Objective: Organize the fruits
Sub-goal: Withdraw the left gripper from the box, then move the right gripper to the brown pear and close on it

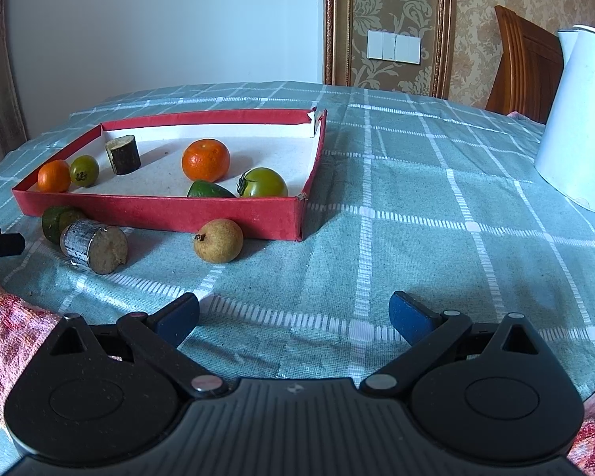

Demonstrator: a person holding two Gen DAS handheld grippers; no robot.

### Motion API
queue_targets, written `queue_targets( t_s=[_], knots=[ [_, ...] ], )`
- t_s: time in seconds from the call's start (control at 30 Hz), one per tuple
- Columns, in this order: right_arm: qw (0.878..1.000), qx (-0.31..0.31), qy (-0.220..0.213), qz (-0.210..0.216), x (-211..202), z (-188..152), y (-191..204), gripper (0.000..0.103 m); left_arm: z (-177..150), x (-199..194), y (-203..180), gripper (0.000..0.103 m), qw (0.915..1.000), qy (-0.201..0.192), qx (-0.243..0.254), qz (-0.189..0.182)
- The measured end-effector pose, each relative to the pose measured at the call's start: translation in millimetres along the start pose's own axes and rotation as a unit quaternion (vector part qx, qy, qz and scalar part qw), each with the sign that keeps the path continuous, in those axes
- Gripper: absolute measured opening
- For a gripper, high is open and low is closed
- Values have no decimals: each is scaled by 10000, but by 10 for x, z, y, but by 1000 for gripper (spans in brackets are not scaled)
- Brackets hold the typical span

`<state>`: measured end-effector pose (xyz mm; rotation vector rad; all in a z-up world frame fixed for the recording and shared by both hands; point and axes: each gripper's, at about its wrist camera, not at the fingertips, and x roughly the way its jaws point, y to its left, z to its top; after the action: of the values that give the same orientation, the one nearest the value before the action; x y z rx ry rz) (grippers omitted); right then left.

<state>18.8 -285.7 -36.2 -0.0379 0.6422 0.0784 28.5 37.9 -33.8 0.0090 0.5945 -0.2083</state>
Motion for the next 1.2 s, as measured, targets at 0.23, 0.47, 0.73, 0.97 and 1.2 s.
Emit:
queue_targets(
  t_s=[0.23,0.47,0.73,0.97,1.2],
  knots=[
    [9991,-133,-401,-2,-74,20,144,103,-7,29,-4,95,9999,66,50,-108],
    [9984,-230,-516,-48,-1,134,255,102,-4,62,-42,103,9993,190,249,-216],
    [9988,-236,-420,53,83,198,331,74,-6,78,-87,103,9989,239,370,-136],
    [9984,-281,-470,157,109,196,359,63,-7,76,-83,103,9989,240,375,-134],
    [9984,-427,-271,237,181,220,411,35,-10,73,-79,103,9989,243,384,-126]
  ],
)
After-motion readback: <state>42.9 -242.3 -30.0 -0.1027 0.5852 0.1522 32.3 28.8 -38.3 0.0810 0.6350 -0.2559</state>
